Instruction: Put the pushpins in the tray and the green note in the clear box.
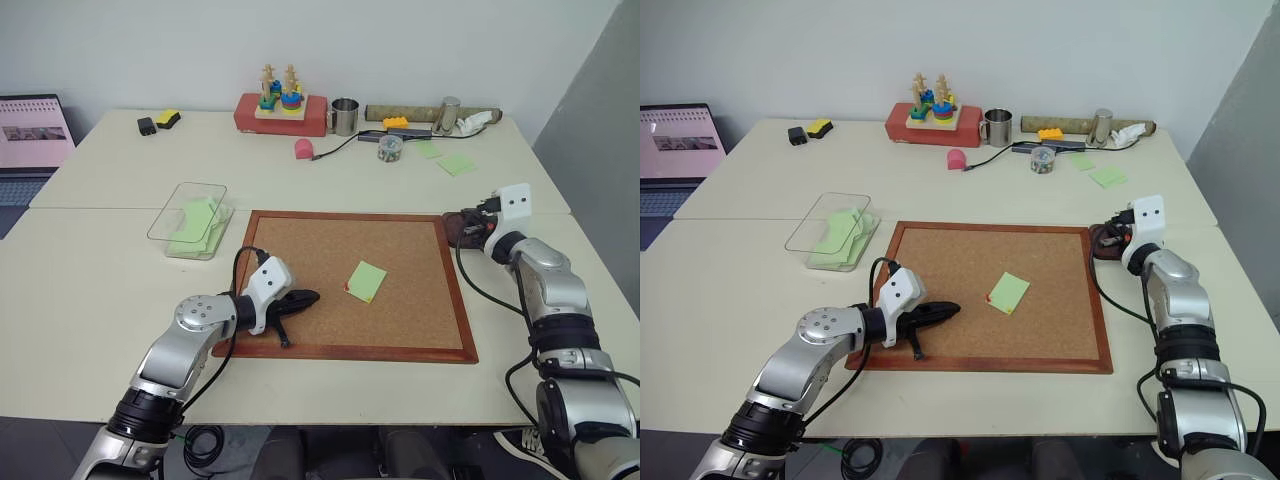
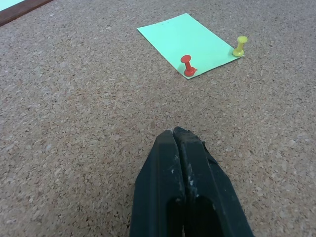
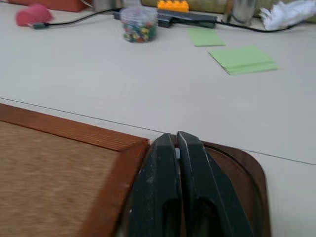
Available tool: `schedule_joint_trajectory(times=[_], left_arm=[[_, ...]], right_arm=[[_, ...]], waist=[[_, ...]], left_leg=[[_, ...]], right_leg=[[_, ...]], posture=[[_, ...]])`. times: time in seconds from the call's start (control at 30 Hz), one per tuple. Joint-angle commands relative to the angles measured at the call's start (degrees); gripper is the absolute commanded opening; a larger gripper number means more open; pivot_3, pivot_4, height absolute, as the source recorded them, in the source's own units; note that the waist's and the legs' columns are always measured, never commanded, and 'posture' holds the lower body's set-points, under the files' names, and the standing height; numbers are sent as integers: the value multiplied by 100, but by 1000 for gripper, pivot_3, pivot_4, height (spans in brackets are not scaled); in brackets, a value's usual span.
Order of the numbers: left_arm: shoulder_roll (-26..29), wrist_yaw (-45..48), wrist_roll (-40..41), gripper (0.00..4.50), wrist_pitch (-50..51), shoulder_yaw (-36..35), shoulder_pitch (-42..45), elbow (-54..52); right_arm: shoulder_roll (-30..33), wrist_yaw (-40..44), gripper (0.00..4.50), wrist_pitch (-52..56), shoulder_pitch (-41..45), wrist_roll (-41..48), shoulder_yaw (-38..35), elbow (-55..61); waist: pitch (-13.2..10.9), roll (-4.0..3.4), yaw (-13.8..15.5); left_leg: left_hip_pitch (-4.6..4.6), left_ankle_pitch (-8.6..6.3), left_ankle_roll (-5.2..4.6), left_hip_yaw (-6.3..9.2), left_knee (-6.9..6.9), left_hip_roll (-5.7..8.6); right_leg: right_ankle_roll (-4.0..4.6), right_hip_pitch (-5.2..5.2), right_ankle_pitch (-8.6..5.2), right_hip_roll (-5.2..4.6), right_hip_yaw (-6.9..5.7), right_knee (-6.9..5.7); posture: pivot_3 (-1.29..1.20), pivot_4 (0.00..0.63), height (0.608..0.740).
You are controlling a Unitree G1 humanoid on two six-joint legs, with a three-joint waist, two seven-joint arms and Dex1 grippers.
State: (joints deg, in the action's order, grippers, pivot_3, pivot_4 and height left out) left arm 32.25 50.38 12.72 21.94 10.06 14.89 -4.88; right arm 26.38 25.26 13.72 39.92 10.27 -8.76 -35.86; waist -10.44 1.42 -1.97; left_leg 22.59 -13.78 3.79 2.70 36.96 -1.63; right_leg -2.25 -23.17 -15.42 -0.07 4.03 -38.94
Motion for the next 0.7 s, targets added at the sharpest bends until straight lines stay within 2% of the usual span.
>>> schedule_joint_trajectory(times=[0.03, 0.07, 0.17, 0.4, 0.6, 0.67, 0.7], left_arm=[[-7, 8, -178, 0, 89, 225, -110, 149], [-4, 3, -177, 0, 90, 218, -126, 136], [12, -12, -164, 0, 98, 195, -187, 73], [30, -64, -147, 0, 127, 146, -270, 2], [29, -68, -135, 0, 147, 156, -250, 7], [35, -54, -137, 0, 145, 162, -243, 16], [37, -48, -137, 0, 144, 162, -240, 22]], right_arm=[[34, 141, 33, -293, 376, 41, -120, -581], [31, 180, 33, -322, 433, 50, -127, -694], [72, 258, 507, -431, 600, 62, -161, -1043], [164, 370, 2076, -545, 765, 66, -229, -1340], [217, 492, 3255, -507, 692, 123, -274, -1023], [217, 761, 3737, -450, 525, 234, -242, -552], [214, 891, 3800, -409, 452, 281, -218, -350]], waist=[[0, -1, 0], [0, -1, 1], [0, -1, -1], [1, -1, -14], [0, -1, -21], [0, -2, -23], [0, -2, -23]], left_leg=[[1, 0, 0, 0, 0, 0], [1, 0, 0, 0, 0, 0], [2, 0, 0, 0, 0, 0], [1, 0, 0, -1, -2, -1], [1, 0, 0, -1, -2, -1], [1, 0, 0, -1, -2, -1], [1, 0, 0, -1, -2, -1]], right_leg=[[0, 0, 0, 0, 0, 0], [1, 0, 0, 0, 0, 0], [1, 0, 1, 0, 0, 0], [1, 0, 1, 0, 1, 1], [1, 0, 1, 0, 1, 1], [1, -1, 1, 0, 2, 1], [1, -1, 1, 0, 1, 1]], posture=[[0, 150, 740], [0, 150, 740], [0, 150, 740], [0, 150, 740], [0, 150, 740], [0, 150, 740], [0, 150, 740]])
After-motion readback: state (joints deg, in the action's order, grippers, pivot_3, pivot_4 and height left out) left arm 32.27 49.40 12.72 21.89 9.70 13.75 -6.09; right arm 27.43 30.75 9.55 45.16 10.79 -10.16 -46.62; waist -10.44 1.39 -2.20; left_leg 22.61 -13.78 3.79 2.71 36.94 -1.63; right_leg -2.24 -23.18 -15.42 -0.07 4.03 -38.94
